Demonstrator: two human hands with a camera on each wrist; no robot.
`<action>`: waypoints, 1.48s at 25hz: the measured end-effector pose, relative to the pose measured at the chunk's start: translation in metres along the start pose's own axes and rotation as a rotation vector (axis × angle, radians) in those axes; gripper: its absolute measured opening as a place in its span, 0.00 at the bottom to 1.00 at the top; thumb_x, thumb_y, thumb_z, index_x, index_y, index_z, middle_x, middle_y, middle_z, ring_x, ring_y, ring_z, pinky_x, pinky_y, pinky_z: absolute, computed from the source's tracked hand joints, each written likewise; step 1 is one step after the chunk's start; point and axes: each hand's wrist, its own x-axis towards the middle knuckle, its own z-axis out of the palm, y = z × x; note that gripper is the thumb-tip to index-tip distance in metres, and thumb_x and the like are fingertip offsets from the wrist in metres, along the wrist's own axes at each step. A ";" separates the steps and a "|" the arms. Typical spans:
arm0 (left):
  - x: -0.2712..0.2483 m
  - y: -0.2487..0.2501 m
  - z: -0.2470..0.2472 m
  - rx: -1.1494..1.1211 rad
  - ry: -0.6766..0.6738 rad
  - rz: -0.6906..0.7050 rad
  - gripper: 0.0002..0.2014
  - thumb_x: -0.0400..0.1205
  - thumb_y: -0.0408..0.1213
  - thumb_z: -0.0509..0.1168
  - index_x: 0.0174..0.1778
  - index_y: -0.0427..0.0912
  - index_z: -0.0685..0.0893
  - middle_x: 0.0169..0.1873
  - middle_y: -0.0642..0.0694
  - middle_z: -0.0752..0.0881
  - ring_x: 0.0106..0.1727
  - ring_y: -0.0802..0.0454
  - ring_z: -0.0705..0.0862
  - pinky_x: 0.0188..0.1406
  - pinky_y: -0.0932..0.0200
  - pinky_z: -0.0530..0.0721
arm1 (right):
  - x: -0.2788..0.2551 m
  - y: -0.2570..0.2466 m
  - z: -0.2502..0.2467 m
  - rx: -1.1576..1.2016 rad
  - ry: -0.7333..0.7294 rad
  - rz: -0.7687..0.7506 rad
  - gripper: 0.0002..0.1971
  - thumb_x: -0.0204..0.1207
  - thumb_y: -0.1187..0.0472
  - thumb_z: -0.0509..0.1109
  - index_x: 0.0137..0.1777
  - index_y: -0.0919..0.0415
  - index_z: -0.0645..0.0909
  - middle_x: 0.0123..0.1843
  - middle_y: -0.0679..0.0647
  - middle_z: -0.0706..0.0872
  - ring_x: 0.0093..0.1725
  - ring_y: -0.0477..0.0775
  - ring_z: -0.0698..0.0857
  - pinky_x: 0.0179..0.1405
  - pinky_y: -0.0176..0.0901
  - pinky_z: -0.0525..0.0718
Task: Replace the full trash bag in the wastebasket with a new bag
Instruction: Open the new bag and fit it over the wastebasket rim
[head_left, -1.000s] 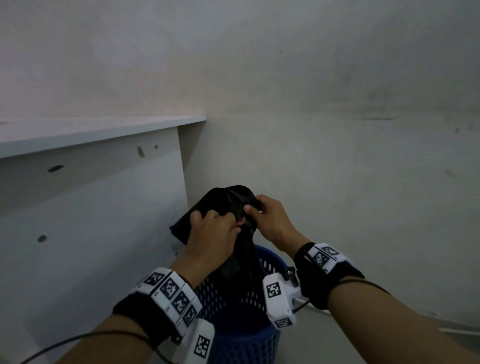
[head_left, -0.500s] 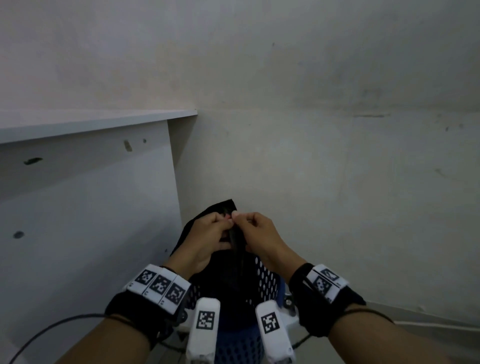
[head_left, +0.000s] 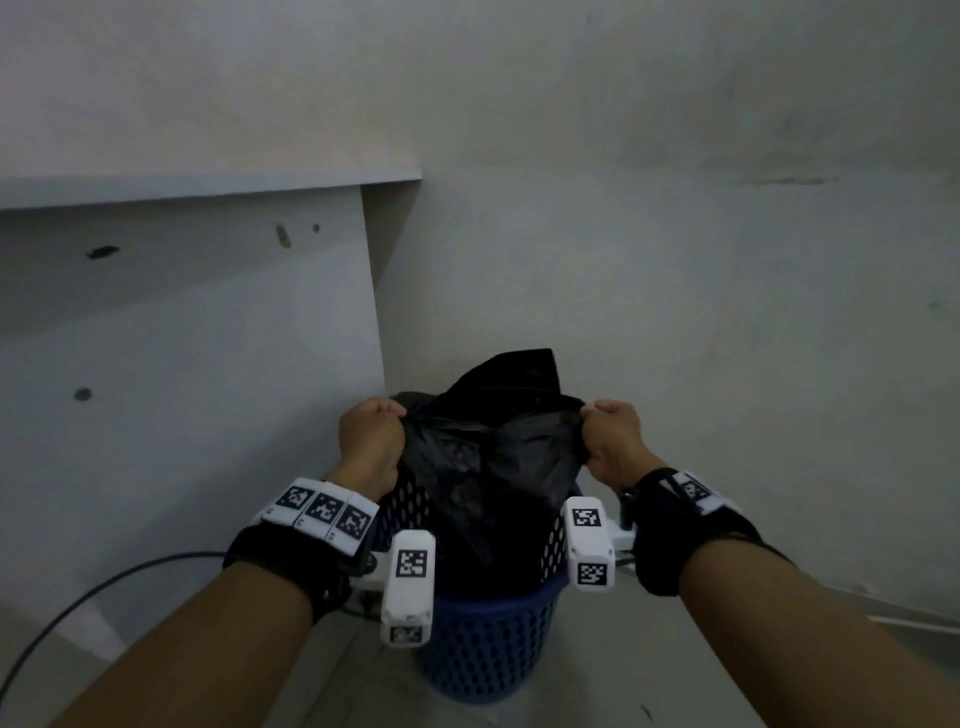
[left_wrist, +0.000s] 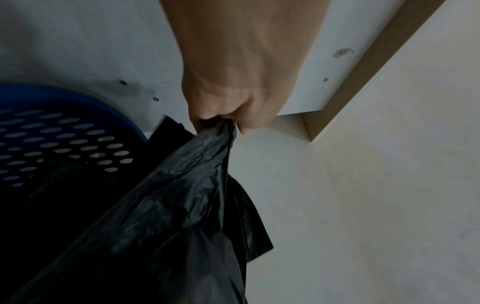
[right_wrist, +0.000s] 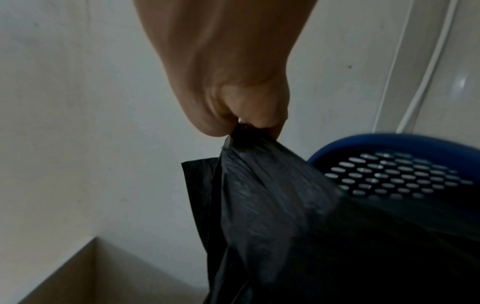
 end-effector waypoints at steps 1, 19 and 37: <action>0.003 -0.002 -0.005 -0.016 0.005 -0.003 0.21 0.80 0.19 0.50 0.35 0.40 0.84 0.45 0.39 0.86 0.52 0.41 0.85 0.56 0.46 0.86 | 0.003 0.005 -0.007 -0.053 0.046 -0.039 0.10 0.77 0.75 0.60 0.47 0.59 0.74 0.43 0.66 0.81 0.36 0.58 0.79 0.32 0.47 0.81; -0.022 -0.093 -0.055 0.869 -0.313 0.490 0.31 0.80 0.52 0.68 0.75 0.40 0.72 0.72 0.38 0.70 0.71 0.41 0.72 0.69 0.54 0.70 | -0.023 0.071 -0.085 -0.613 -0.240 -0.268 0.14 0.81 0.63 0.68 0.62 0.73 0.82 0.64 0.59 0.83 0.61 0.56 0.82 0.62 0.50 0.82; -0.073 -0.173 -0.096 1.267 -0.522 1.421 0.19 0.77 0.54 0.65 0.58 0.46 0.75 0.59 0.40 0.76 0.55 0.40 0.78 0.54 0.48 0.69 | -0.042 0.157 -0.136 -0.715 -0.357 -0.366 0.34 0.80 0.50 0.68 0.82 0.58 0.60 0.79 0.55 0.66 0.64 0.61 0.82 0.62 0.58 0.84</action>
